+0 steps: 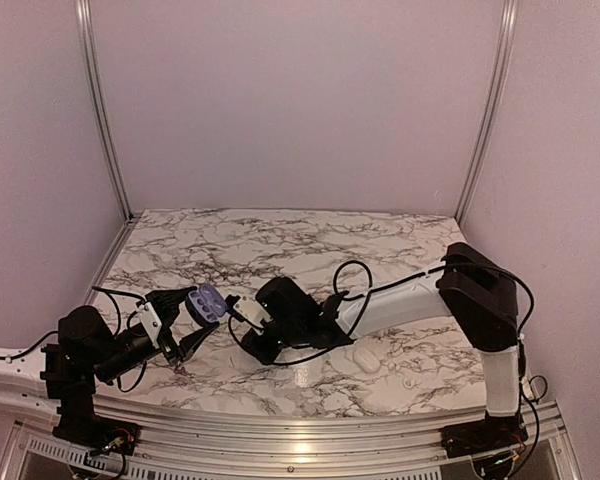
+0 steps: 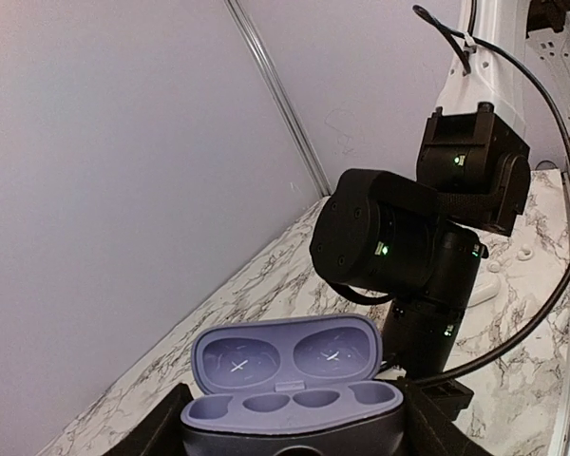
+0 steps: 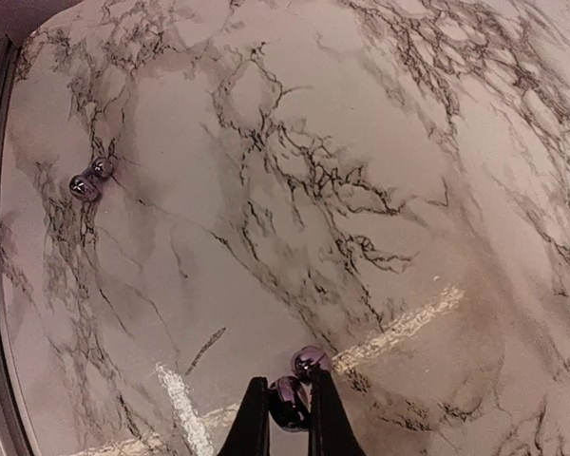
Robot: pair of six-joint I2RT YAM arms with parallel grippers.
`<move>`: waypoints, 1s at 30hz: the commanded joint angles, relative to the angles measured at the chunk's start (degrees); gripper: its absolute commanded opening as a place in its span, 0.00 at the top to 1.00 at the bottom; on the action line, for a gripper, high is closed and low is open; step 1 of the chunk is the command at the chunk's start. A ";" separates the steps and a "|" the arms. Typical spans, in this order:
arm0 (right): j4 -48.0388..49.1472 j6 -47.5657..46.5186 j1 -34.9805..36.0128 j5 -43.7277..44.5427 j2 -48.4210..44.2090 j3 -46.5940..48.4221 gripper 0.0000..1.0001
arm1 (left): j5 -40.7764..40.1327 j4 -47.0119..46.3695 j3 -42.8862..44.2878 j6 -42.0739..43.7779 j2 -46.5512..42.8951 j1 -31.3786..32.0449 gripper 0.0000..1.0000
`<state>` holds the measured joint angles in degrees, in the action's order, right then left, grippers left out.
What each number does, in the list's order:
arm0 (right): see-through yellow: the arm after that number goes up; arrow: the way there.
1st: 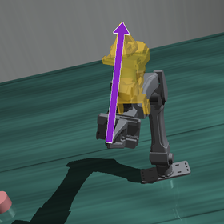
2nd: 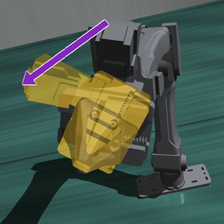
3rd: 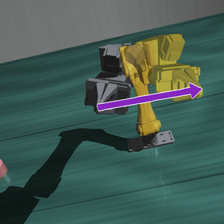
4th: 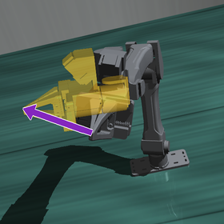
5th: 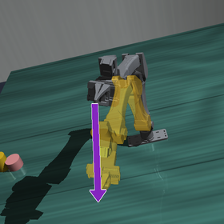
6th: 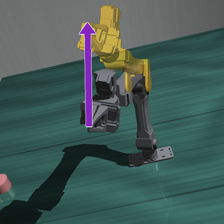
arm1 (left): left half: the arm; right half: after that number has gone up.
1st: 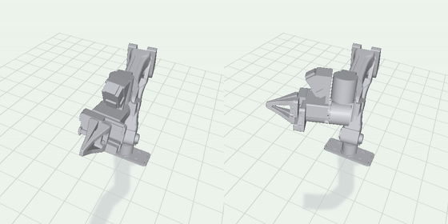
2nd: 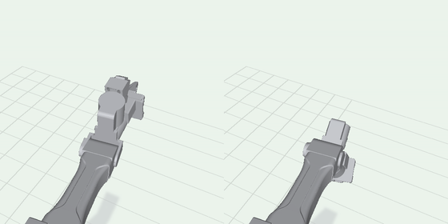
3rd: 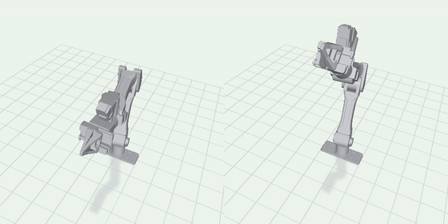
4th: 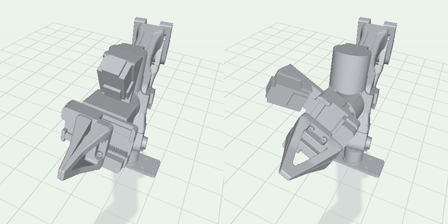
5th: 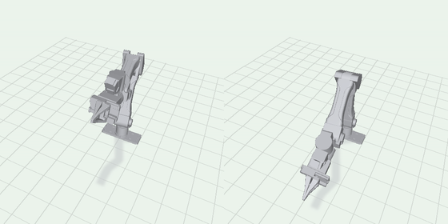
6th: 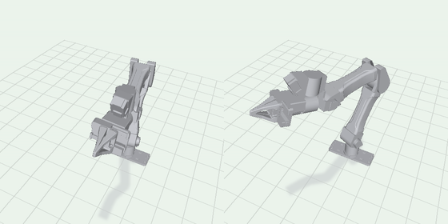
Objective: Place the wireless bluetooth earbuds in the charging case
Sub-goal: Pick up the right earbud from the center of the board, then insert the right earbud into the right side groove of the charging case.
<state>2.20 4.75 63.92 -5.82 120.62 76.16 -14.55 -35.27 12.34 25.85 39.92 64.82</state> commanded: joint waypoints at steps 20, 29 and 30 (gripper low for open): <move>-19.18 -3.44 16.38 28.94 -24.91 7.92 0.95 | 12.36 -3.06 -2.55 3.44 -1.29 -0.39 0.67; -22.31 -4.36 21.15 34.91 -23.41 11.37 0.95 | 17.05 -5.66 -5.12 9.43 -1.92 -0.31 0.71; -22.32 -4.28 21.16 34.44 -23.33 11.38 0.95 | 17.28 -5.91 -5.39 9.87 -1.94 -0.31 0.71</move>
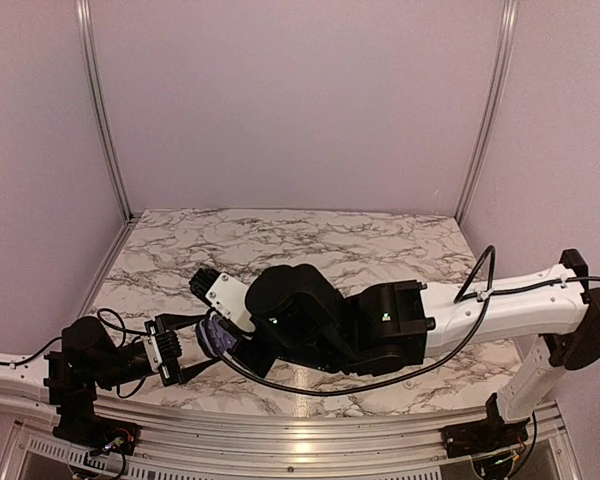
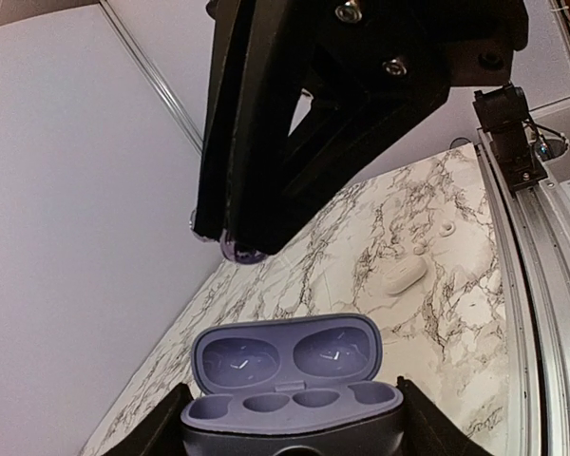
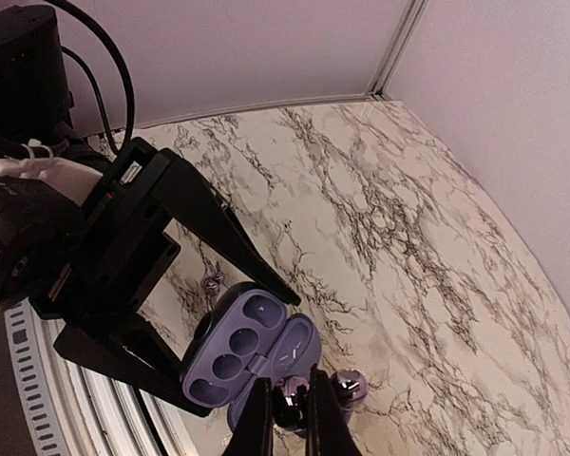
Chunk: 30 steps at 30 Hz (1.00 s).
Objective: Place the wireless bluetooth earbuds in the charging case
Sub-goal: Insert the right earbud into the right side groove of the charging case.
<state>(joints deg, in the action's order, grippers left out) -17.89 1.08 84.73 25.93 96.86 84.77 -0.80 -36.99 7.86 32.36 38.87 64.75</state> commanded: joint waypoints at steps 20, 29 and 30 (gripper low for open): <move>-5.08 -0.99 3.19 3.66 7.90 7.03 0.96 | -0.36 -5.55 -0.74 3.38 1.04 -0.24 0.71; -7.96 -0.39 3.43 5.22 9.90 8.25 0.93 | -2.44 -5.55 -0.51 1.34 0.12 -0.24 0.71; -8.13 -0.34 3.43 5.02 10.23 8.50 0.92 | -2.56 -5.55 -0.48 0.97 -0.16 -0.24 0.71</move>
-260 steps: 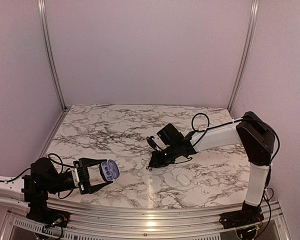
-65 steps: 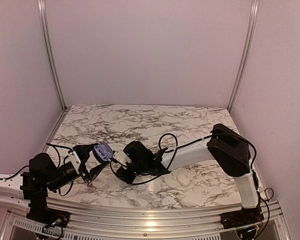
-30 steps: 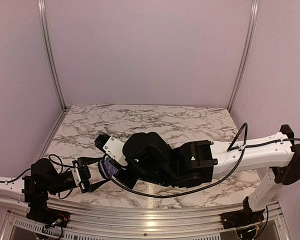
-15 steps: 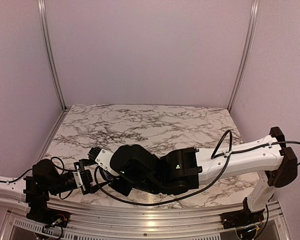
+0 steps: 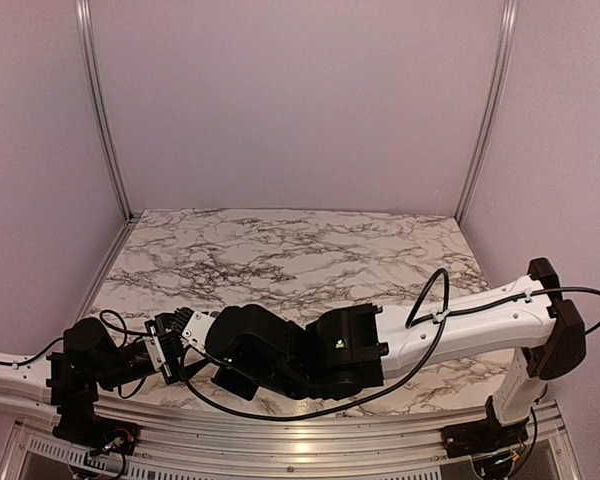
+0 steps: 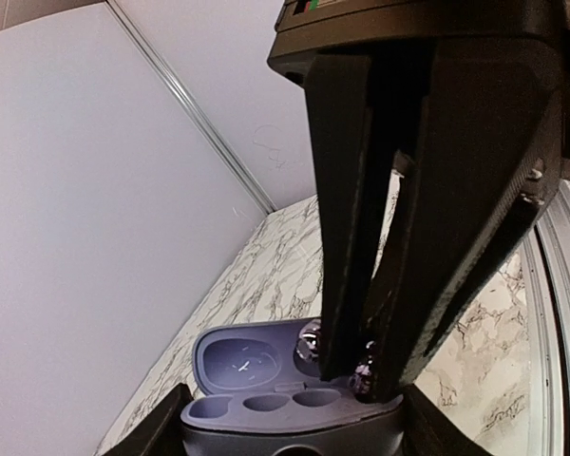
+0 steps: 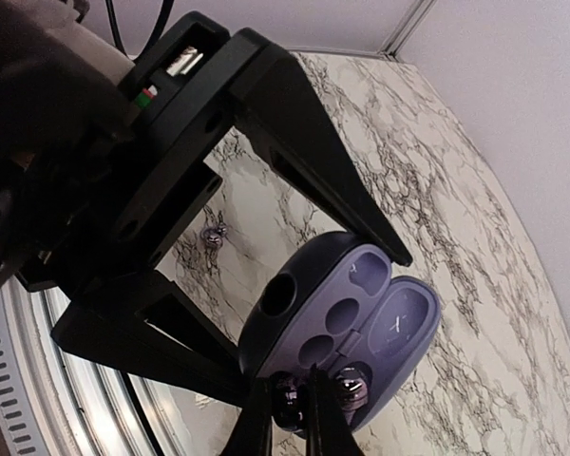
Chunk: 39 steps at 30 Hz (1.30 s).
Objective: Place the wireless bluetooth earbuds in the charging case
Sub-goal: Insert the right earbud into the right side groove of the charging case.
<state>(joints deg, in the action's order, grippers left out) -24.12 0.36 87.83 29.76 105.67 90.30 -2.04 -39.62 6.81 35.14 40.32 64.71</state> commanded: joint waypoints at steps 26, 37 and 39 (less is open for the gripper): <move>-3.91 -3.59 -1.36 0.72 3.36 10.04 0.80 | 4.39 -4.51 1.62 -9.56 -3.61 -0.20 0.71; -2.06 -2.20 -3.20 -6.05 2.86 17.69 0.69 | 2.60 -4.77 2.32 -9.82 -1.95 -0.20 0.71; -0.75 -1.08 -3.67 -6.42 1.20 16.89 0.67 | 2.32 -4.83 2.48 -9.90 -1.71 -0.27 0.71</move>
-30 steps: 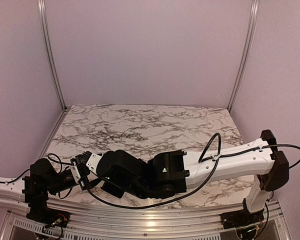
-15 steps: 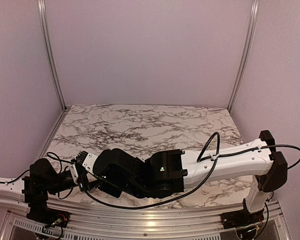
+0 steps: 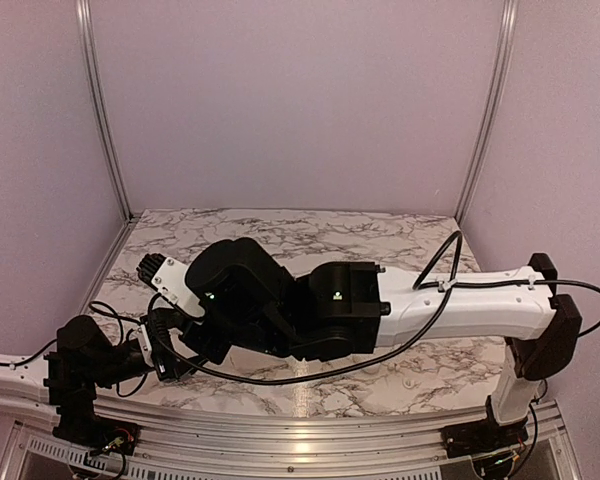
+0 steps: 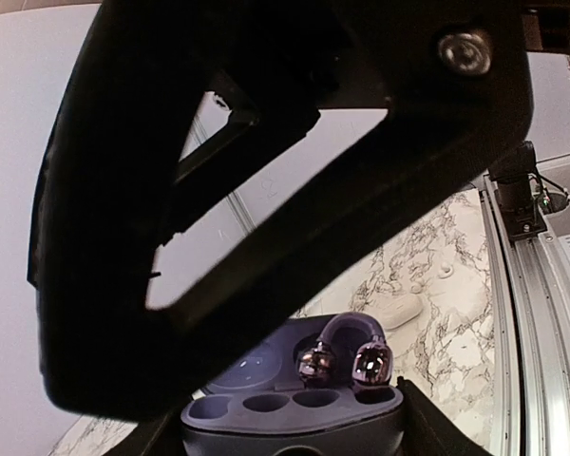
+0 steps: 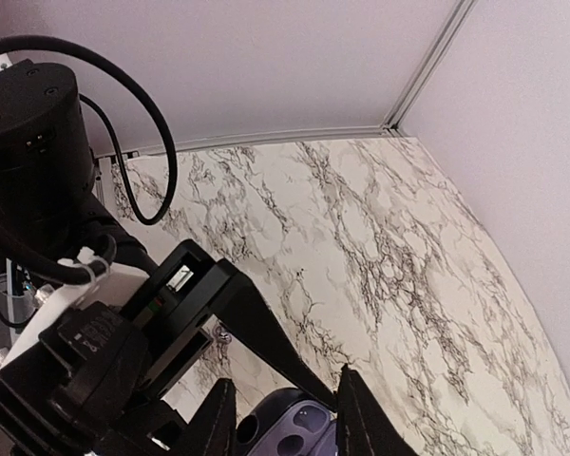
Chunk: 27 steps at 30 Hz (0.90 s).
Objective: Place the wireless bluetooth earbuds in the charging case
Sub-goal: Insert the right earbud into the right side groove of the charging case, then adjust the right earbud in the right side groove of the charging case.
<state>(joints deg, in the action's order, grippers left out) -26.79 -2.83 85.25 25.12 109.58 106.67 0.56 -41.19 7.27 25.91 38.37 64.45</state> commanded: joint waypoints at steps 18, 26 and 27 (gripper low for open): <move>15.56 21.50 -1.45 -6.77 -21.93 -30.27 0.73 | -4.27 -6.09 3.81 -1.55 1.33 -0.02 0.73; 19.22 25.85 -2.52 -5.84 -17.62 -27.61 0.75 | -5.42 -6.86 5.03 0.62 5.31 -0.02 0.73; 19.57 26.15 -2.83 -6.05 -17.38 -27.34 0.75 | -5.58 -6.93 5.11 0.77 5.51 -0.02 0.73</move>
<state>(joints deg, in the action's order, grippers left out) -11.20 19.92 83.79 19.73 91.13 76.25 -3.75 -45.08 10.15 25.43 43.11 64.45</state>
